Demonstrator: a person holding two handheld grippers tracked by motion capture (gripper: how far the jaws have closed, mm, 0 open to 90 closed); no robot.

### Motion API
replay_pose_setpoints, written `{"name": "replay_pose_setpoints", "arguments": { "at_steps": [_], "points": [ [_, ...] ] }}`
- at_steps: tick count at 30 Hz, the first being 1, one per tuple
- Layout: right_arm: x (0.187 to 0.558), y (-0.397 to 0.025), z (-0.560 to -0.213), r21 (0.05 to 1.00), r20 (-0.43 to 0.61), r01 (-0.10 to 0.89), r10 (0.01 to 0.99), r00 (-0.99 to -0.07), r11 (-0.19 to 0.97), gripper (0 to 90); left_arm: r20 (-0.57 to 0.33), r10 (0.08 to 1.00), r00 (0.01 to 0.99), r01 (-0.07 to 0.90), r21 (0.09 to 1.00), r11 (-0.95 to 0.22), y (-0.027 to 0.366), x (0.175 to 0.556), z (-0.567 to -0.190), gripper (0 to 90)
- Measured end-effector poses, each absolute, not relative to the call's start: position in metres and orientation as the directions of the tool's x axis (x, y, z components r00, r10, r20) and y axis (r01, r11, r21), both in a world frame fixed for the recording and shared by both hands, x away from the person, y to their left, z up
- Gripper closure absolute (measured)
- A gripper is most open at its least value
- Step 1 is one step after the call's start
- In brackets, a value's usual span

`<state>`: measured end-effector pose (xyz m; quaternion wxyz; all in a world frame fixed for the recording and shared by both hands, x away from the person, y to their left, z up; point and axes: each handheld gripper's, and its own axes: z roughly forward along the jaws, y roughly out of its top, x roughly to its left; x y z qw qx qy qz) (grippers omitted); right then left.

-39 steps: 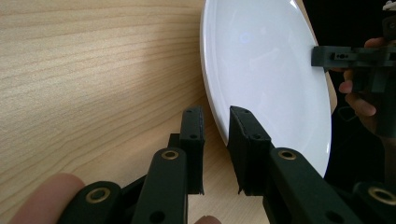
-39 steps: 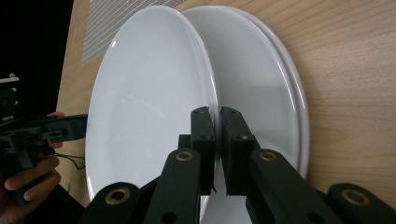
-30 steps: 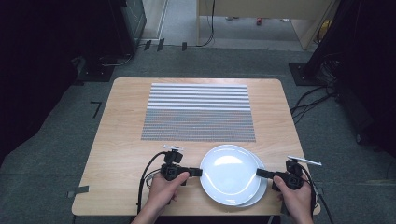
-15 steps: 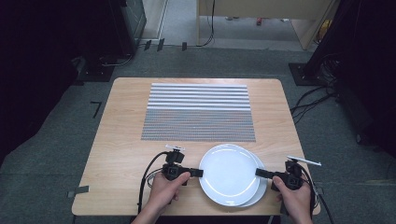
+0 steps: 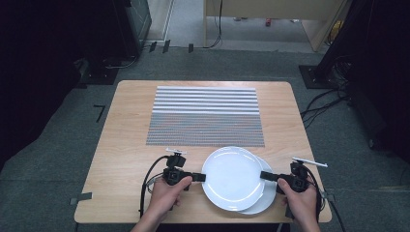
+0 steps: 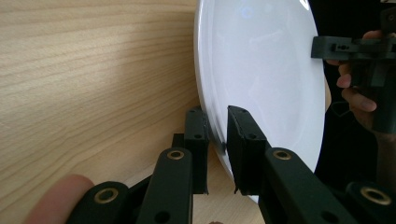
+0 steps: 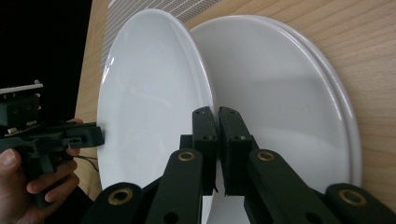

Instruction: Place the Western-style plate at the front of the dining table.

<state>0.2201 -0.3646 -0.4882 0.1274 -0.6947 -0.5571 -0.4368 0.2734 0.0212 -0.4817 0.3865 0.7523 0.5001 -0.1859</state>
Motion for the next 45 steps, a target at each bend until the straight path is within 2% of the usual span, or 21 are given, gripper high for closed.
{"name": "replay_pose_setpoints", "arguments": {
  "at_steps": [9, 23, 35, 45],
  "points": [
    [0.237, -0.356, -0.481, 0.287, 0.771, 0.892, 0.636, 0.001, -0.35, 86.4, -0.663, 0.609, 0.436, 0.889, 0.422, -0.177, 0.034, 0.282, -0.466, 79.2],
    [0.28, -0.328, -0.457, 0.328, 0.755, 0.892, 0.654, -0.049, -0.312, 86.0, -0.644, 0.634, 0.428, 0.877, 0.466, -0.119, 0.061, 0.305, -0.444, 79.0],
    [0.33, -0.304, -0.446, 0.34, 0.755, 0.89, 0.653, -0.065, -0.305, 86.4, -0.662, 0.654, 0.366, 0.888, 0.459, -0.032, 0.083, 0.346, -0.442, 79.5],
    [0.374, -0.297, -0.448, 0.318, 0.775, 0.883, 0.631, -0.033, -0.345, 86.4, -0.652, 0.681, 0.334, 0.879, 0.477, 0.025, 0.086, 0.386, -0.44, 79.4]
  ]
}}
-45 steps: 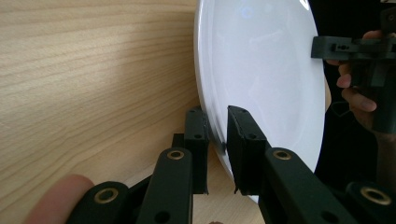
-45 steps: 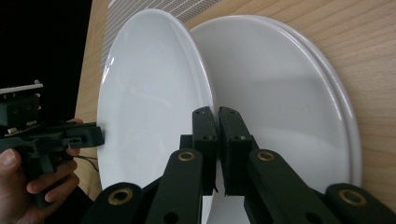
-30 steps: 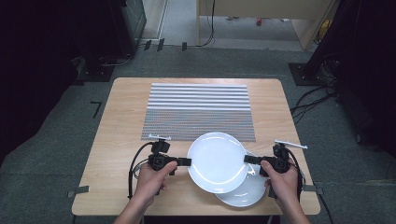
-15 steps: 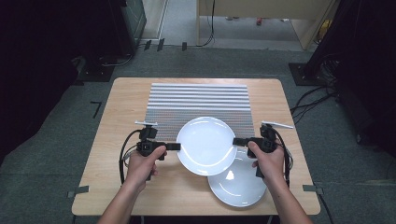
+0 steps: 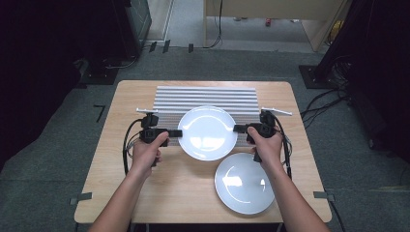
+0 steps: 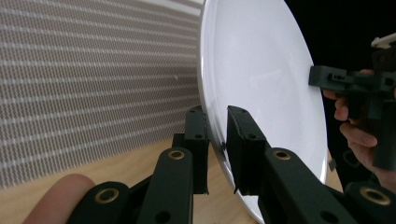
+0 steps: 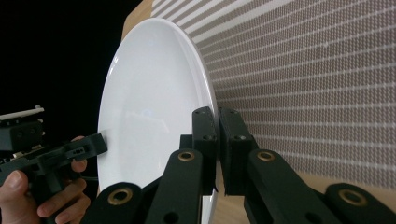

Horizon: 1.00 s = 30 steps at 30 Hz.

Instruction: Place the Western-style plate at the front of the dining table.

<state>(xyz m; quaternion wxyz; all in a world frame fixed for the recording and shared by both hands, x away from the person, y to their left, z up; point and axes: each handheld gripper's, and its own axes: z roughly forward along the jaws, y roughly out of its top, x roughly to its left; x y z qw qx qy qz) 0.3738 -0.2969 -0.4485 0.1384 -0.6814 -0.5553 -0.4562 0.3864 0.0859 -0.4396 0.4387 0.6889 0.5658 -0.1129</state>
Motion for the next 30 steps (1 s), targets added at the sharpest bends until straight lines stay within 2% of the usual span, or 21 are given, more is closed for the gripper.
{"name": "replay_pose_setpoints", "arguments": {
  "at_steps": [13, 22, 30],
  "points": [
    [0.42, -0.29, -0.473, 0.307, 0.775, 0.856, 0.632, 0.029, -0.416, 86.1, -0.636, 0.723, 0.27, 0.893, 0.446, 0.058, 0.079, 0.439, -0.458, 79.2],
    [0.443, -0.283, -0.486, 0.292, 0.766, 0.839, 0.637, 0.082, -0.459, 85.7, -0.607, 0.762, 0.224, 0.889, 0.448, 0.096, 0.075, 0.465, -0.469, 79.0],
    [0.454, -0.279, -0.503, 0.294, 0.747, 0.807, 0.65, 0.14, -0.512, 85.3, -0.589, 0.791, 0.168, 0.902, 0.415, 0.118, 0.066, 0.484, -0.485, 78.6]
  ]
}}
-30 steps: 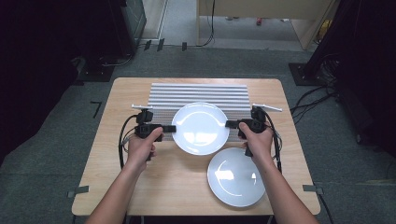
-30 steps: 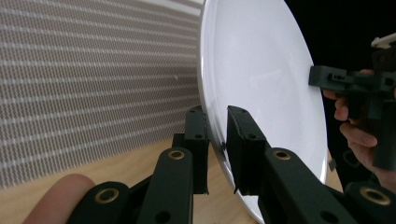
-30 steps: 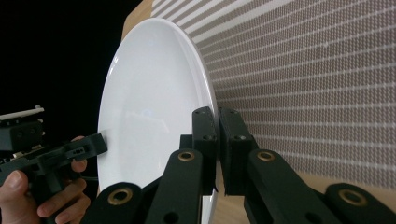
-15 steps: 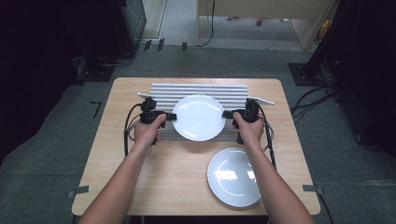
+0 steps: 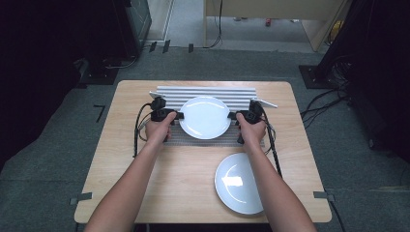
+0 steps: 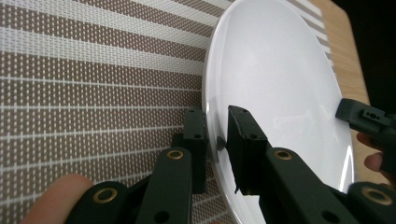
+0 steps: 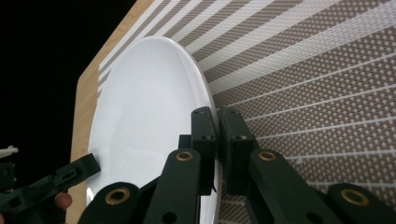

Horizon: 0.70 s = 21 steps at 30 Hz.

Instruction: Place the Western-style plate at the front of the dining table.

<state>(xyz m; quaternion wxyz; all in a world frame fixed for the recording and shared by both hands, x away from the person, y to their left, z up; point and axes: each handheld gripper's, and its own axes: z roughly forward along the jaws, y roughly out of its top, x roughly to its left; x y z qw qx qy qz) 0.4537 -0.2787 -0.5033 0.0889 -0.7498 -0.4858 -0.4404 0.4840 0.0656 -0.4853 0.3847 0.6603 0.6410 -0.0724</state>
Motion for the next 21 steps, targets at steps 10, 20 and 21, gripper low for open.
{"name": "replay_pose_setpoints", "arguments": {
  "at_steps": [10, 20, 21],
  "points": [
    [0.459, -0.276, -0.512, 0.29, 0.761, 0.765, 0.623, 0.18, -0.575, 85.2, -0.551, 0.824, 0.132, 0.887, 0.437, 0.15, 0.055, 0.496, -0.489, 74.9],
    [0.461, -0.274, -0.52, 0.316, 0.751, 0.764, 0.64, 0.16, -0.562, 79.8, -0.512, 0.847, 0.141, 0.88, 0.457, 0.13, 0.046, 0.5, -0.495, 66.2],
    [0.461, -0.274, -0.52, 0.325, 0.751, 0.762, 0.643, 0.151, -0.559, 78.6, -0.511, 0.847, 0.148, 0.878, 0.462, 0.126, 0.045, 0.5, -0.496, 62.7]
  ]
}}
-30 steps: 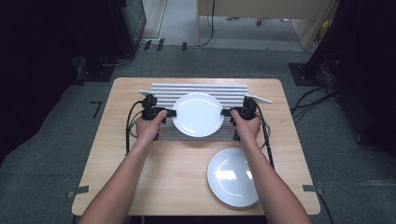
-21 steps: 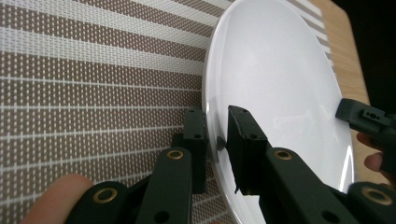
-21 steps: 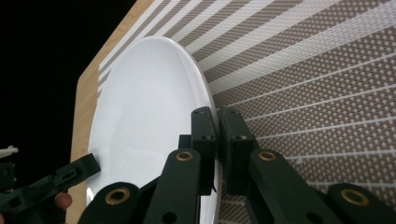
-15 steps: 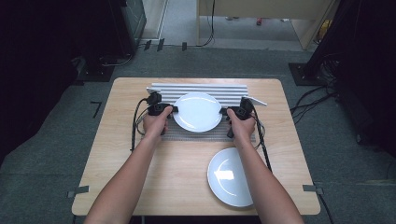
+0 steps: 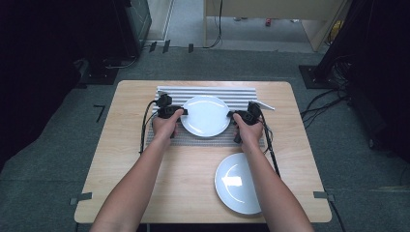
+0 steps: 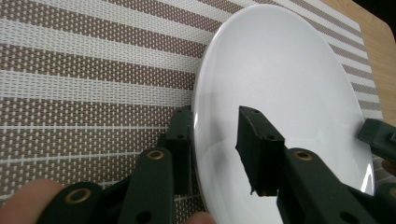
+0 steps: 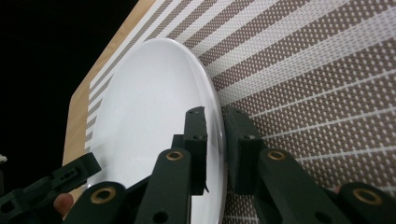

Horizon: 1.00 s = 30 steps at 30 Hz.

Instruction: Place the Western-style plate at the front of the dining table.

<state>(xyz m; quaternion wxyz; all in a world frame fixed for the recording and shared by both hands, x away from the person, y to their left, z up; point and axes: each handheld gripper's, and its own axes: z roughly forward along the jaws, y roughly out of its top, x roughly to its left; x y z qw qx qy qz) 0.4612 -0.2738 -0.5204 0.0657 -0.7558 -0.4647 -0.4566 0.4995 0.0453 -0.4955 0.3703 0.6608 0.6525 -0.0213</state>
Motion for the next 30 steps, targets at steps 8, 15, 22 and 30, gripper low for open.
{"name": "replay_pose_setpoints", "arguments": {
  "at_steps": [8, 15, 22, 30],
  "points": [
    [0.462, -0.274, -0.522, 0.368, 0.754, 0.751, 0.649, 0.105, -0.549, 71.8, -0.514, 0.839, 0.175, 0.847, 0.514, 0.138, 0.046, 0.496, -0.497, 50.9],
    [0.457, -0.279, -0.512, 0.457, 0.703, 0.73, 0.709, 0.054, -0.509, 62.5, -0.468, 0.858, 0.213, 0.796, 0.592, 0.126, 0.053, 0.487, -0.488, 43.1],
    [0.443, -0.283, -0.496, 0.527, 0.67, 0.727, 0.741, -0.037, -0.44, 50.3, -0.413, 0.873, 0.26, 0.771, 0.633, 0.07, 0.065, 0.471, -0.483, 36.4],
    [0.422, -0.291, -0.482, 0.616, 0.598, 0.71, 0.79, -0.138, -0.342, 43.4, -0.327, 0.893, 0.31, 0.769, 0.639, -0.033, 0.069, 0.452, -0.472, 23.1]
  ]
}}
